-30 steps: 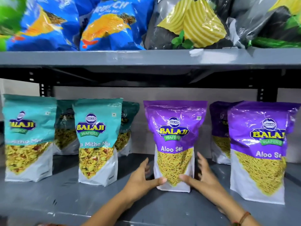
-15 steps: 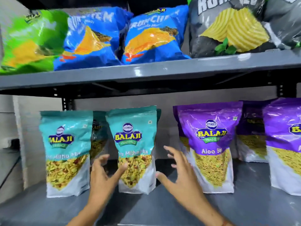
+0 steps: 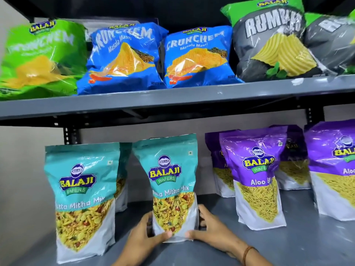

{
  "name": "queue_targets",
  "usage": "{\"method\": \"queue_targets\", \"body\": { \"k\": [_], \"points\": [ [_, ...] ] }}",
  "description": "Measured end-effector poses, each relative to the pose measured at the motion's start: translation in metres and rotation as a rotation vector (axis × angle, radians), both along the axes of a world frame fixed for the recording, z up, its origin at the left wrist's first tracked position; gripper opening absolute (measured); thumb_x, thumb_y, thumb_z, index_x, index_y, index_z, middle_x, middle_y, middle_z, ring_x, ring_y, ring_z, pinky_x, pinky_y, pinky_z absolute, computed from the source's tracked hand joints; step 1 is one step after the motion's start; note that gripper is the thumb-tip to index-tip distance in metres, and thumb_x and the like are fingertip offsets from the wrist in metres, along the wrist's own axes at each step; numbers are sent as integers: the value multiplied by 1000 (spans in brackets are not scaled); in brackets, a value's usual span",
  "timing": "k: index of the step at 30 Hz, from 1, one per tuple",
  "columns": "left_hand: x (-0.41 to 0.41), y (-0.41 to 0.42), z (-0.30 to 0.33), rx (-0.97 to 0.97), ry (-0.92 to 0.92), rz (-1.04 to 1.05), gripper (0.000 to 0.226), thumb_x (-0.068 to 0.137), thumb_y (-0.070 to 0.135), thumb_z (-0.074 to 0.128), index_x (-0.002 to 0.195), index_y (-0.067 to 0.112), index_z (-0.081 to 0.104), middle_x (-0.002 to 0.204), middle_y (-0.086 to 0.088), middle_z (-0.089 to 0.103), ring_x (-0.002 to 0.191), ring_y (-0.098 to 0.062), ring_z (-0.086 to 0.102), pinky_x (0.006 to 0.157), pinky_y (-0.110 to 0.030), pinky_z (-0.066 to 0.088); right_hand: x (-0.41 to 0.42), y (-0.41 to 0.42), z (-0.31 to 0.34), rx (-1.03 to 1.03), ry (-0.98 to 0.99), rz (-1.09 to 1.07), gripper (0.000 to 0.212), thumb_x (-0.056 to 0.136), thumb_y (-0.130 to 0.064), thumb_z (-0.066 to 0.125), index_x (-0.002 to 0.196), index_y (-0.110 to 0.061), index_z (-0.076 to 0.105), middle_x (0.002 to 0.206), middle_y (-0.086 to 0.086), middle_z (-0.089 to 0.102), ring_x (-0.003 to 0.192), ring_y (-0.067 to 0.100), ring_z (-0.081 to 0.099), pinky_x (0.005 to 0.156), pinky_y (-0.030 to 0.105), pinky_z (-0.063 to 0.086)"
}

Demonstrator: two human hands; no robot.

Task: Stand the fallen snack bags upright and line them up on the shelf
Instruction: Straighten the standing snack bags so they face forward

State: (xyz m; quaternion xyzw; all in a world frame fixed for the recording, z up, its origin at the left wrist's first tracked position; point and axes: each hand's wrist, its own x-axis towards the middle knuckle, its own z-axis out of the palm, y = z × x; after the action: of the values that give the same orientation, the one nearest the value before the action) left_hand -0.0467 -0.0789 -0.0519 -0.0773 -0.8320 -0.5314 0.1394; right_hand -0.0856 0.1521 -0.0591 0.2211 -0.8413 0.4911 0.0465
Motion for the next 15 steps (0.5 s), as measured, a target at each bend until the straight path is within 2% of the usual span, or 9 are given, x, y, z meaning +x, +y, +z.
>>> {"method": "queue_targets", "body": {
  "k": [2,3,6,8,13,15],
  "points": [
    [1,0,-2,22,5,-3,82,52,36,91,124,22,55,104,15,70,84,23,63,66,1,47,3,0,0,-16,-4,-11,62,62,-40,83,116,-44,51,119,-23,67,107,-3,64,99,34,53],
    [2,1,-3,24,3,-4,83,50,35,91,124,19,55,104,12,71,85,21,64,66,1,48,4,0,0,-30,-8,-12,62,62,-37,83,115,-43,52,118,-21,68,106,-3,65,99,34,53],
    [6,0,-2,34,-10,9,104,28,59,88,120,20,58,102,8,73,84,15,67,66,-2,50,5,1,2,-53,-17,8,61,62,-32,84,115,-40,54,117,-19,70,105,-2,66,99,33,54],
    [8,-1,0,24,-3,34,104,24,64,86,115,23,59,99,8,75,84,14,68,66,-4,51,7,1,4,-59,-21,21,60,61,-31,83,114,-40,55,117,-19,70,104,-2,67,98,33,54],
    [12,8,2,-58,30,60,74,45,49,90,108,33,55,86,30,73,82,20,65,65,-1,48,6,4,4,-55,-32,6,57,60,-36,79,109,-42,52,115,-18,69,102,0,67,97,33,54],
    [14,12,5,-86,26,63,71,48,50,88,108,35,53,91,26,73,85,23,63,66,1,47,6,6,6,-31,-29,-4,56,60,-38,77,108,-44,48,119,-19,66,105,1,64,97,31,53]
  ]
}}
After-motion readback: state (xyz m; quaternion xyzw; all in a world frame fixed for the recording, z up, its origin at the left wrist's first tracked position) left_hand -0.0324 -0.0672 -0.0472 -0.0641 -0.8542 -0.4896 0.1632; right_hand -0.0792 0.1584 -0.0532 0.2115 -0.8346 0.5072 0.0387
